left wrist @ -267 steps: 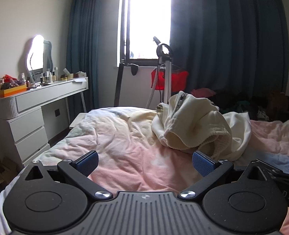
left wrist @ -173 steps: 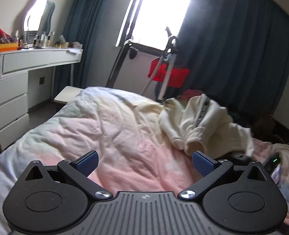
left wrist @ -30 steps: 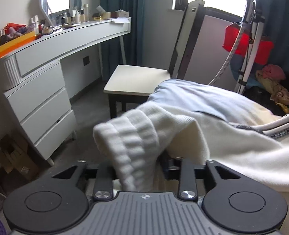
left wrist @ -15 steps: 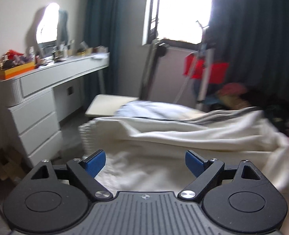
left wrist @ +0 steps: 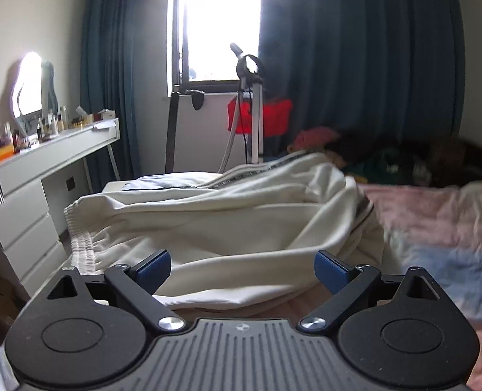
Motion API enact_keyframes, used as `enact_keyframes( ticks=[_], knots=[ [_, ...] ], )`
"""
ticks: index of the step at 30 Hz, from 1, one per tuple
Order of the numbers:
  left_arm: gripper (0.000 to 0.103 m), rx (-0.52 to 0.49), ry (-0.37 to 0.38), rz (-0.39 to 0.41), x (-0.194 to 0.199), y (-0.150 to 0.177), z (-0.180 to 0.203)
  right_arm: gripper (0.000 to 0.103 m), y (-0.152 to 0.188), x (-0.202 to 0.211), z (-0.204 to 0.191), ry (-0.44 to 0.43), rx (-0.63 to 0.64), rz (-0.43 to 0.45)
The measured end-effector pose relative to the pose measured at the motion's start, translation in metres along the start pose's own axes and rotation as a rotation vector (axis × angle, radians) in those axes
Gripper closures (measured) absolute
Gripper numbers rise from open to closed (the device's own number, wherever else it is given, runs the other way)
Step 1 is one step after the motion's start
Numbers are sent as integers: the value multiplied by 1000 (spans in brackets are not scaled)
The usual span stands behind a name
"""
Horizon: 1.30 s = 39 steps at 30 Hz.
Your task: Fold clothes
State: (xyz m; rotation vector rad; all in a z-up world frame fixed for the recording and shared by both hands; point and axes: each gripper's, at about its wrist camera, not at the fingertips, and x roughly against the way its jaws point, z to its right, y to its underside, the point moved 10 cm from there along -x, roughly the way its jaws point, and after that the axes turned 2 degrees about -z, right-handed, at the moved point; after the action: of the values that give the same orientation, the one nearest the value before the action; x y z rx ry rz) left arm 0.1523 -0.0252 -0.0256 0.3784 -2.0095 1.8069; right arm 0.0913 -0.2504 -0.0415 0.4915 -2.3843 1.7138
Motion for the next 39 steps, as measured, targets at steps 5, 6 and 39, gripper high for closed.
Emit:
enact_keyframes(
  ticks=[5,6,39],
  knots=[
    [7,-66,-29,-13,-48,-17,47,15,-12,16,35,38,-52,41],
    [7,-69,-27,-14,-60,-21,57,15,-13,18,41,49,-58,46],
    [97,-117,297,96,-117,-55,111,15,13,-75,142,253,-231,-10]
  ],
)
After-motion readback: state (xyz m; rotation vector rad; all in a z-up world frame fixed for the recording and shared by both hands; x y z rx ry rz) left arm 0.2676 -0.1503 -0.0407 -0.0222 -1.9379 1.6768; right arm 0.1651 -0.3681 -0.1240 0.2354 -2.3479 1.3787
